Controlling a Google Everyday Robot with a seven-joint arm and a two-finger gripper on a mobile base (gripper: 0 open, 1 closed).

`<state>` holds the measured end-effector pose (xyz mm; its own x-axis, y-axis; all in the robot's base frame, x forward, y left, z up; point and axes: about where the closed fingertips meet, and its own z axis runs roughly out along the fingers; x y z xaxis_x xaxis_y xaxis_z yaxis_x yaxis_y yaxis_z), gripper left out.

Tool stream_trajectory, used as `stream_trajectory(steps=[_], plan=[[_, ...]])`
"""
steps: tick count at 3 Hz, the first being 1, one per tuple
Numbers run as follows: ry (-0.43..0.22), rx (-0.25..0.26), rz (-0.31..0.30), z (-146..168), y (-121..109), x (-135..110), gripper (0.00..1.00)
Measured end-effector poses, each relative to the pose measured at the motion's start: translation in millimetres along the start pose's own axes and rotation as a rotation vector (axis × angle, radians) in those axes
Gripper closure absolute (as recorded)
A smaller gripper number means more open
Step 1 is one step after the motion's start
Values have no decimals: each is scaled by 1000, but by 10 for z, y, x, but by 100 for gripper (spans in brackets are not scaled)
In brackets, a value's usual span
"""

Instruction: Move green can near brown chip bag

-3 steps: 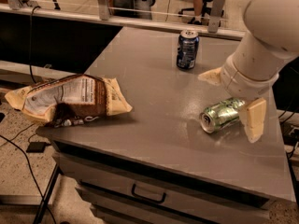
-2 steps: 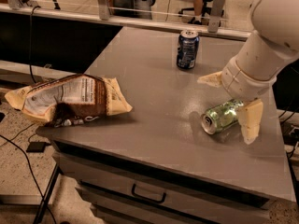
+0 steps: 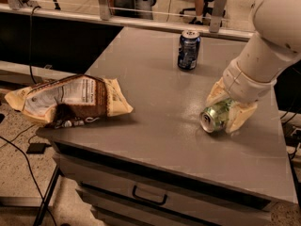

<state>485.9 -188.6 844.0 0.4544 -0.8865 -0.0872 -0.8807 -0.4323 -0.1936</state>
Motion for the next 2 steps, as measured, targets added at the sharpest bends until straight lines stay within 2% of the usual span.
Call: stream_trajectory(steps=[1,2], plan=[[1,1,-1,-1,0,-6,67],[-51,36,7,-209,-3,99,97]])
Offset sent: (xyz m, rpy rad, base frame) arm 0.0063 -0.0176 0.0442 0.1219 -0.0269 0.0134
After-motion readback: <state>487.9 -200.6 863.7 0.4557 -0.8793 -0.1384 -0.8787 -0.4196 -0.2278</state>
